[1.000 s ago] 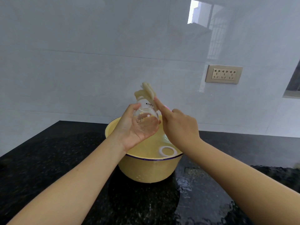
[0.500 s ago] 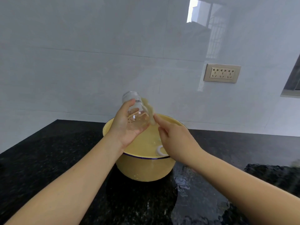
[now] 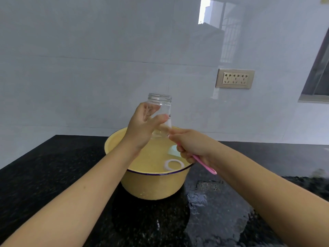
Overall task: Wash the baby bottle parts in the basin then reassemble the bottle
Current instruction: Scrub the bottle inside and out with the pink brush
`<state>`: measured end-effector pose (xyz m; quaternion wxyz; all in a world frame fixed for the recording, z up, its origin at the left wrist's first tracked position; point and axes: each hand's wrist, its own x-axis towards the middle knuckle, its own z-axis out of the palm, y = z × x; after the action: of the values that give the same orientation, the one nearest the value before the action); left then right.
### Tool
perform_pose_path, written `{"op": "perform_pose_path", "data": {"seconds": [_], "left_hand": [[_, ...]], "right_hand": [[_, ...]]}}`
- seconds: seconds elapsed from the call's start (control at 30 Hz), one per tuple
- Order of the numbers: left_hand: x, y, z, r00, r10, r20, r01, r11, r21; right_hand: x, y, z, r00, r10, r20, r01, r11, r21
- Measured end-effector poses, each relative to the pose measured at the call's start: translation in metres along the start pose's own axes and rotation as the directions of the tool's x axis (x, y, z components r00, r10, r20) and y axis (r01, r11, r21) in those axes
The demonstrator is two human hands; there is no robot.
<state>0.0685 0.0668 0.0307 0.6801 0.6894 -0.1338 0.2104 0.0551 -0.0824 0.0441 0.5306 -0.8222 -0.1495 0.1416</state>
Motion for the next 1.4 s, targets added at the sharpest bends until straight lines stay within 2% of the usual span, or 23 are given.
{"op": "perform_pose_path", "data": {"seconds": [0.07, 0.17, 0.27, 0.47, 0.53, 0.6, 0.67, 0.8, 0.83, 0.9, 0.97, 1.0, 1.1, 1.17, 1.23, 1.3, 1.4], "left_hand": [[0.003, -0.001, 0.0, 1.0, 0.018, -0.018, -0.018, 1.0, 0.009], [0.004, -0.002, 0.003, 0.996, 0.07, -0.05, -0.069, 0.997, 0.03], [0.006, -0.002, 0.004, 0.991, 0.105, -0.078, -0.097, 0.991, 0.094], [0.011, 0.0, 0.003, 0.994, 0.105, -0.042, -0.086, 0.943, 0.323], [0.013, -0.002, -0.001, 0.996, 0.083, -0.028, -0.062, 0.896, 0.44], [0.014, -0.002, -0.005, 0.999, 0.046, -0.008, -0.036, 0.869, 0.494], [0.014, -0.003, -0.009, 1.0, 0.011, -0.002, -0.009, 0.874, 0.485], [0.011, -0.002, -0.016, 0.999, -0.034, 0.008, 0.027, 0.891, 0.453], [0.011, -0.002, -0.017, 0.999, -0.049, 0.004, 0.042, 0.897, 0.44], [0.01, -0.003, -0.021, 0.995, -0.095, 0.002, 0.086, 0.912, 0.401], [0.009, -0.003, -0.025, 0.989, -0.145, 0.027, 0.125, 0.926, 0.357], [0.008, -0.004, -0.027, 0.985, -0.165, 0.045, 0.14, 0.928, 0.345], [0.005, -0.004, -0.032, 0.976, -0.205, 0.078, 0.166, 0.924, 0.344], [0.003, -0.004, -0.035, 0.971, -0.221, 0.085, 0.178, 0.918, 0.353], [0.001, -0.004, -0.036, 0.967, -0.234, 0.1, 0.183, 0.912, 0.368], [0.0, -0.004, -0.038, 0.963, -0.244, 0.114, 0.185, 0.905, 0.382], [-0.001, -0.004, -0.04, 0.96, -0.253, 0.122, 0.182, 0.892, 0.414]], "right_hand": [[0.001, 0.002, -0.002, 0.998, 0.048, 0.029, -0.05, 0.995, 0.082], [0.0, 0.003, -0.001, 0.976, 0.162, 0.142, -0.2, 0.929, 0.312], [-0.004, 0.003, 0.002, 0.965, 0.16, 0.206, -0.23, 0.892, 0.39], [-0.007, 0.003, -0.001, 0.955, 0.081, 0.286, -0.16, 0.951, 0.263], [-0.006, 0.005, -0.005, 0.962, 0.027, 0.272, -0.059, 0.992, 0.111], [-0.007, 0.006, -0.011, 0.973, -0.07, 0.221, 0.101, 0.986, -0.131], [-0.006, 0.007, -0.015, 0.97, -0.141, 0.198, 0.202, 0.922, -0.33], [0.0, 0.009, -0.019, 0.975, -0.195, 0.104, 0.218, 0.767, -0.604], [0.002, 0.01, -0.019, 0.971, -0.229, 0.072, 0.215, 0.693, -0.688], [0.005, 0.011, -0.019, 0.947, -0.32, 0.031, 0.188, 0.471, -0.862], [0.011, 0.015, -0.019, 0.911, -0.41, 0.04, 0.166, 0.277, -0.947], [0.014, 0.017, -0.018, 0.899, -0.436, 0.053, 0.163, 0.22, -0.962], [0.023, 0.024, -0.019, 0.884, -0.463, 0.069, 0.16, 0.158, -0.974], [0.027, 0.028, -0.019, 0.866, -0.495, 0.075, 0.178, 0.164, -0.97], [0.028, 0.028, -0.016, 0.858, -0.51, 0.062, 0.209, 0.235, -0.949], [0.025, 0.025, -0.014, 0.855, -0.518, 0.012, 0.255, 0.401, -0.88], [0.022, 0.016, -0.012, 0.862, -0.491, -0.127, 0.323, 0.724, -0.609]]}}
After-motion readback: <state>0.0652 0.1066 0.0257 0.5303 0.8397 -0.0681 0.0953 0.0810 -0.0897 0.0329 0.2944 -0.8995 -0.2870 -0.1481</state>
